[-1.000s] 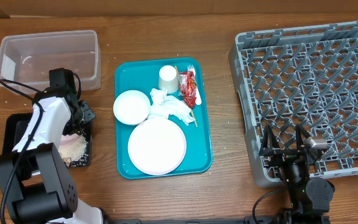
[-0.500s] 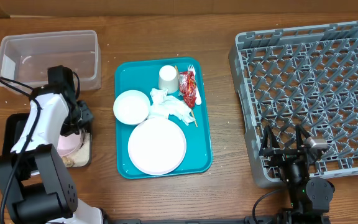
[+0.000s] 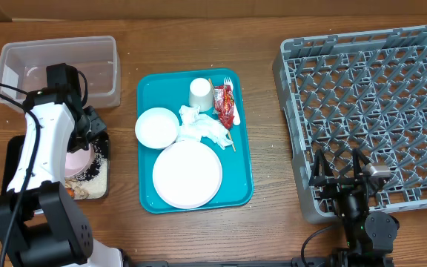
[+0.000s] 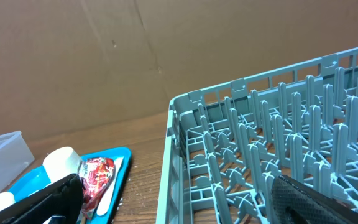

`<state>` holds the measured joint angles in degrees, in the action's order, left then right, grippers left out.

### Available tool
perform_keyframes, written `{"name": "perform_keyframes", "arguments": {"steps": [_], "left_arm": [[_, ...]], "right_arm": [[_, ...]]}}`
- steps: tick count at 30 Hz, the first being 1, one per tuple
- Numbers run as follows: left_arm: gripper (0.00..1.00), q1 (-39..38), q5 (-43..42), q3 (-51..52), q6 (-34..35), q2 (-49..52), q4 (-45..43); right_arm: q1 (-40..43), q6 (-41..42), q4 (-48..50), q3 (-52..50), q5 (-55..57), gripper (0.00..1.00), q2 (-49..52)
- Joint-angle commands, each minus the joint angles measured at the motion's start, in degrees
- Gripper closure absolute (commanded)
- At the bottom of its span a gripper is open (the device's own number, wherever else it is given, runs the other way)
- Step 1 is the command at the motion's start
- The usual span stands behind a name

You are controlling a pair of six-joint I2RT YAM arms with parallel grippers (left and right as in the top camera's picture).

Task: Sort waste into correct bins and load items into the dishwasher rack
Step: 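Carry the emptied pink bowl right and set it on the teal tray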

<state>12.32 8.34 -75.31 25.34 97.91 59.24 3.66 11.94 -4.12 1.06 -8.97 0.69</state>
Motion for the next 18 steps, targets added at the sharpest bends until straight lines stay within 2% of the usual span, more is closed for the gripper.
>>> {"name": "perform_keyframes", "arguments": {"steps": [1,2,4,6,8,11,13,18], "left_arm": [[0.96,-0.3,-1.7,-2.3,2.2,-4.7,0.9],[0.96,-0.4,0.9,-2.3,2.1,-5.8,-1.6],[0.96,-0.1,-2.1,-3.8,1.4,-5.8,0.2],[0.96,1.0,-11.2,-6.1,-0.5,-5.9,4.3],[0.96,2.3,-24.2,-8.0,-5.5,-6.4,4.3],[0.96,4.2,-38.0,-10.8,-7.4,-6.5,4.6],[0.96,5.1,-43.8,-12.0,-7.4,-6.5,4.3],[0.96,4.4,-51.3,-12.9,-7.3,-6.5,-0.3]], "right_arm": [[0.2,-0.2,0.2,-0.6,0.4,0.00,-0.5],[0.2,-0.2,0.2,-0.6,0.4,0.00,-0.5],[0.2,-0.2,0.2,-0.6,0.4,0.00,-0.5],[0.2,-0.2,0.2,-0.6,0.4,0.00,-0.5],[0.2,-0.2,0.2,-0.6,0.4,0.00,-0.5],[0.2,-0.2,0.2,-0.6,0.4,0.00,-0.5],[0.2,-0.2,0.2,-0.6,0.4,0.00,-0.5],[0.2,-0.2,0.2,-0.6,0.4,0.00,-0.5]]}}
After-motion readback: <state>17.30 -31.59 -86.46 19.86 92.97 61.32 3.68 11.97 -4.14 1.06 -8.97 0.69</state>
